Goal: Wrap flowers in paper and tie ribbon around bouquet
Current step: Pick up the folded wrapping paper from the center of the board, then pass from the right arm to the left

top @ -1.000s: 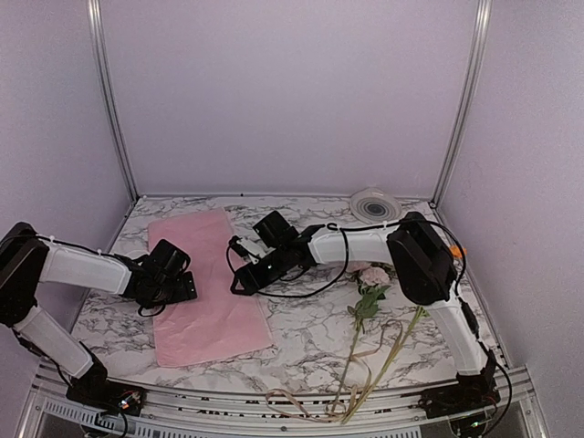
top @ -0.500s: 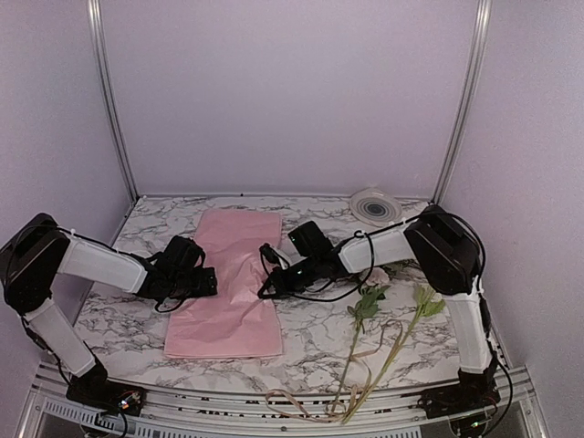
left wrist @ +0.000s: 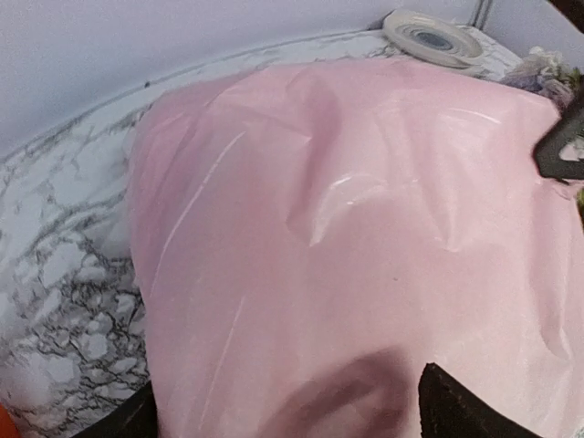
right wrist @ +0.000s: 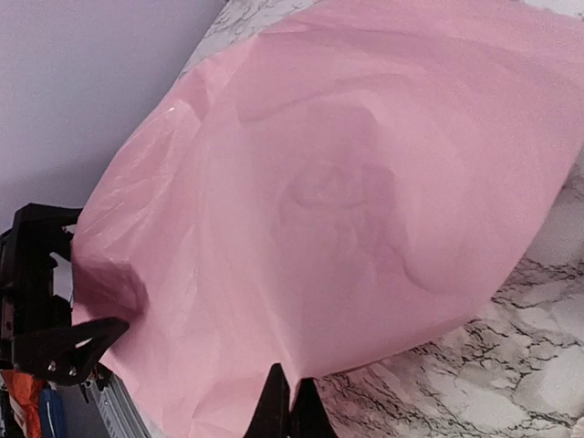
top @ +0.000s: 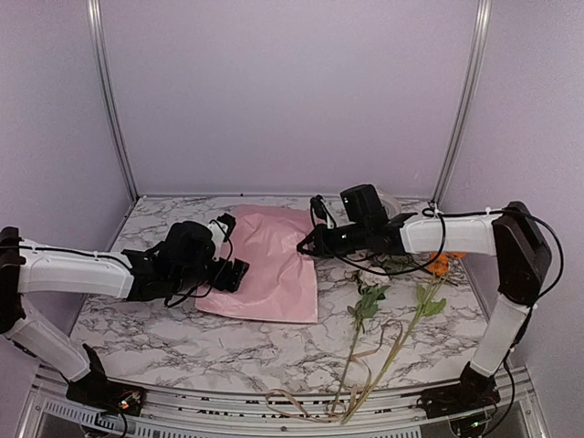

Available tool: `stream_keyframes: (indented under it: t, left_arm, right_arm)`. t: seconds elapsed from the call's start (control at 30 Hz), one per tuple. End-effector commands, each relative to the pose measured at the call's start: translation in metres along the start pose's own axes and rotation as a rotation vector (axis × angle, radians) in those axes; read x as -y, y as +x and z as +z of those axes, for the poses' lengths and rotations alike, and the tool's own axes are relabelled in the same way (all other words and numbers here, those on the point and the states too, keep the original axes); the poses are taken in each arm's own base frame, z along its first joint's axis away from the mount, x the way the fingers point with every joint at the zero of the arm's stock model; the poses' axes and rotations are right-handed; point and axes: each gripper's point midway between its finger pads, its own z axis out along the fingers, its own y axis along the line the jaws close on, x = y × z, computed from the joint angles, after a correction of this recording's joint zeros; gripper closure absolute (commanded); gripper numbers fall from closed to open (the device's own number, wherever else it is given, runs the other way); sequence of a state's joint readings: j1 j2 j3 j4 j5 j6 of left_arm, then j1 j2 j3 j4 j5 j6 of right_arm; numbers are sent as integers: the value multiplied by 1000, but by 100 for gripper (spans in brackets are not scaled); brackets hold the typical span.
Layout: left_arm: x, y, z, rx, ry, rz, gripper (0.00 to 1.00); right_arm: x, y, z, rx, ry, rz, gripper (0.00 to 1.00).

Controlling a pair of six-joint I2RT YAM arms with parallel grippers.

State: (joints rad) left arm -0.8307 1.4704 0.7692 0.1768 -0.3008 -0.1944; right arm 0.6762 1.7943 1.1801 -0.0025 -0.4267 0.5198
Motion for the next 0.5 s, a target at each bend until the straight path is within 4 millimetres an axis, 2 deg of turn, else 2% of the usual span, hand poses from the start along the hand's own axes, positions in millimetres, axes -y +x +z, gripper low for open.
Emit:
stream_keyframes:
  t: [0.0, 0.13, 0.23, 0.33, 0.47]
  left_arm:
    - [49, -30, -49, 164, 84, 376, 11]
    - [91, -8, -83, 240, 188, 621, 11]
    - [112, -3, -103, 316, 236, 752, 12]
    - [124, -10, -118, 378, 235, 821, 12]
    - [132, -25, -135, 444, 292, 782, 14]
  right_arm:
    - [0, -17, -25, 66, 101, -26, 100]
    - [-8, -28, -38, 94, 112, -29, 100]
    - [-7, -30, -43, 100, 133, -4, 100]
    - [-6, -30, -45, 103, 147, 10, 100]
    - [-4, -29, -50, 101, 170, 21, 100]
